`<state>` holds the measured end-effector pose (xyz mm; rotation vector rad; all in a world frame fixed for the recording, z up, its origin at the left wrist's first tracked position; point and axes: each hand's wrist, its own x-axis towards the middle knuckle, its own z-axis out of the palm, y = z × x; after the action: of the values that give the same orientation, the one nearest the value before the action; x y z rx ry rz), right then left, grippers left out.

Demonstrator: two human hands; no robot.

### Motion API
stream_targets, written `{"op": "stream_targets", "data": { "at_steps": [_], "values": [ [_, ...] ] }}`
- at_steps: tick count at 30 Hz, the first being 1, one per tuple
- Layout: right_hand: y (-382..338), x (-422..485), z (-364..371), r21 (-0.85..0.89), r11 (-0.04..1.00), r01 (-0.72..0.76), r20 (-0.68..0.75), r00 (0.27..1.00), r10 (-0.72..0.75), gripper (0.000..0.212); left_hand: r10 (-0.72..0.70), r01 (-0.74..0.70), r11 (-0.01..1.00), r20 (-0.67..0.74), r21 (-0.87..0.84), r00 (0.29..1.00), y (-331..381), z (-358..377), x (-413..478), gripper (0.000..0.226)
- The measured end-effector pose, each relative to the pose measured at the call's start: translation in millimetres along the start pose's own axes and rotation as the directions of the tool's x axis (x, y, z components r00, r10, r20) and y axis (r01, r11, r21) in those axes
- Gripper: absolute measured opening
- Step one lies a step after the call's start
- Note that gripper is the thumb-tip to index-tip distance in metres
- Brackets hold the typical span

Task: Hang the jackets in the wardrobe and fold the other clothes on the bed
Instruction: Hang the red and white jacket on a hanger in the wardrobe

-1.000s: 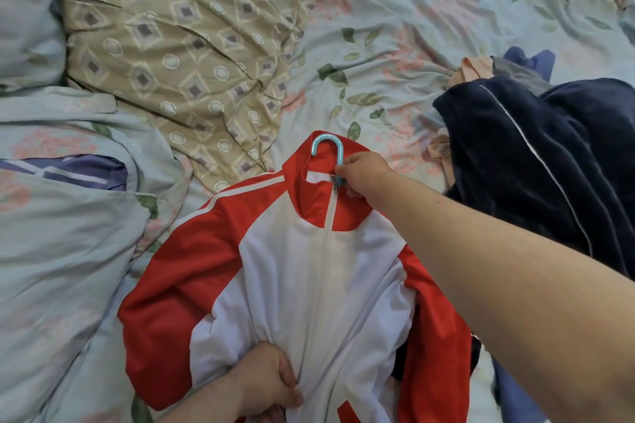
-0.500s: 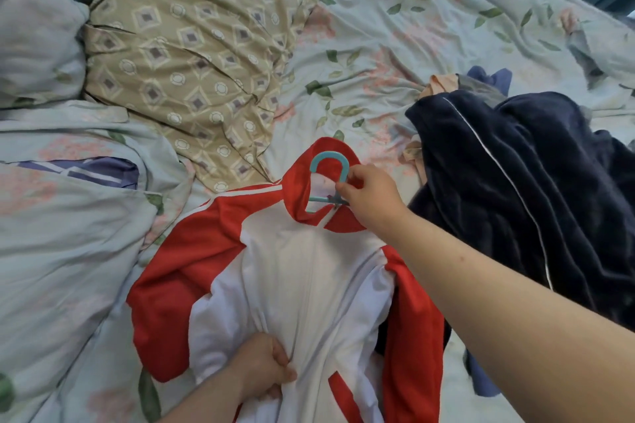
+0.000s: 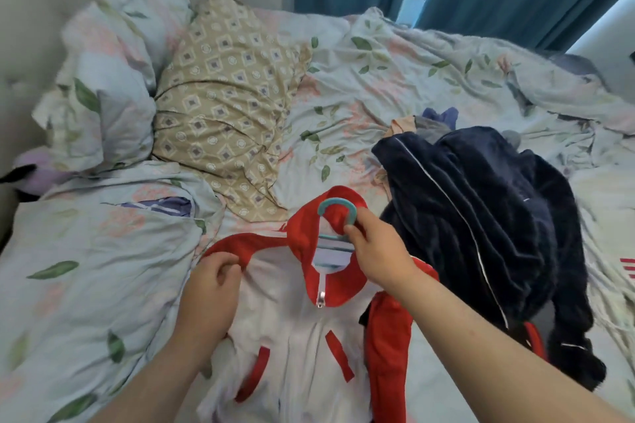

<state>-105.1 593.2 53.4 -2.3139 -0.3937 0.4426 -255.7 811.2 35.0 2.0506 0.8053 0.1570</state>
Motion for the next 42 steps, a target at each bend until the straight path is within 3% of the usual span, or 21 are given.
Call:
{"op": "stream_targets", "data": {
  "at_steps": [4, 8, 11, 14, 18, 22, 27, 30, 32, 34, 37, 40, 42],
  "values": [
    [-46.7, -33.2, -56.6, 0.07, 0.997, 0.037, -0.06, 0.998, -0.033, 0.01, 0.105, -0.088, 0.98, -0.087, 0.179, 0.991, 32.9, -54.4, -12.5, 0.042],
    [-95.1, -62.8, -125.9, 0.14, 0.986, 0.088, -0.08, 0.994, -0.077, 0.013, 0.056, -0.055, 0.985, 0.0, 0.166, 0.998, 65.8, -99.8, -21.5, 0.054],
    [-130.4, -83.6, -179.6, 0.176, 0.975, 0.132, -0.116, 0.987, -0.113, 0.014, 0.069, -0.075, 0.997, 0.162, 0.029, 0.984, 98.6, -122.5, -31.7, 0.032],
    [-164.6, -103.3, -227.8, 0.209, 0.961, 0.179, -0.174, 0.974, -0.144, 0.015, 0.09, -0.058, 0.991, 0.289, -0.117, 0.953, 134.5, -139.9, -43.7, 0.028],
    [-204.6, -135.2, -277.9, 0.186, 0.951, 0.248, -0.228, 0.952, -0.204, 0.02, 0.102, -0.009, 0.952, 0.288, -0.305, 0.952, 184.9, -167.5, -60.8, 0.037],
    [-245.4, -166.6, -322.7, 0.109, 0.931, 0.349, -0.294, 0.906, -0.305, 0.022, 0.224, -0.131, 0.941, 0.287, -0.311, 0.931, 233.8, -201.7, -72.2, 0.047],
    [-296.3, -204.8, -375.9, 0.095, 0.892, 0.441, -0.345, 0.855, -0.387, 0.02, 0.36, -0.251, 0.892, 0.254, -0.377, 0.898, 294.3, -265.4, -89.6, 0.054],
    [-322.0, -225.9, -408.9, 0.096, 0.872, 0.48, -0.353, 0.836, -0.421, 0.021, 0.41, -0.298, 0.843, 0.175, -0.448, 0.895, 333.0, -306.7, -97.2, 0.007],
    [-336.5, -238.6, -428.5, 0.071, 0.87, 0.488, -0.362, 0.826, -0.433, 0.02, 0.463, -0.388, 0.81, 0.072, -0.439, 0.884, 354.1, -333.3, -98.3, 0.029],
    [-351.9, -250.2, -444.9, 0.066, 0.853, 0.518, -0.379, 0.804, -0.458, 0.026, 0.501, -0.456, 0.778, -0.013, -0.432, 0.866, 378.5, -361.7, -108.8, 0.031],
    [-373.3, -264.7, -463.4, 0.078, 0.824, 0.561, -0.421, 0.768, -0.483, 0.041, 0.564, -0.569, 0.749, -0.123, -0.339, 0.816, 405.2, -398.0, -123.2, 0.023],
    [-395.4, -274.8, -472.8, 0.107, 0.778, 0.619, -0.44, 0.731, -0.522, 0.044, 0.618, -0.642, 0.743, -0.175, -0.187, 0.766, 432.8, -420.4, -143.0, 0.008],
    [-411.9, -279.2, -475.0, 0.103, 0.747, 0.657, -0.471, 0.693, -0.545, 0.042, 0.662, -0.682, 0.729, -0.196, -0.051, 0.723, 451.0, -427.7, -160.2, 0.019]
  ]
}}
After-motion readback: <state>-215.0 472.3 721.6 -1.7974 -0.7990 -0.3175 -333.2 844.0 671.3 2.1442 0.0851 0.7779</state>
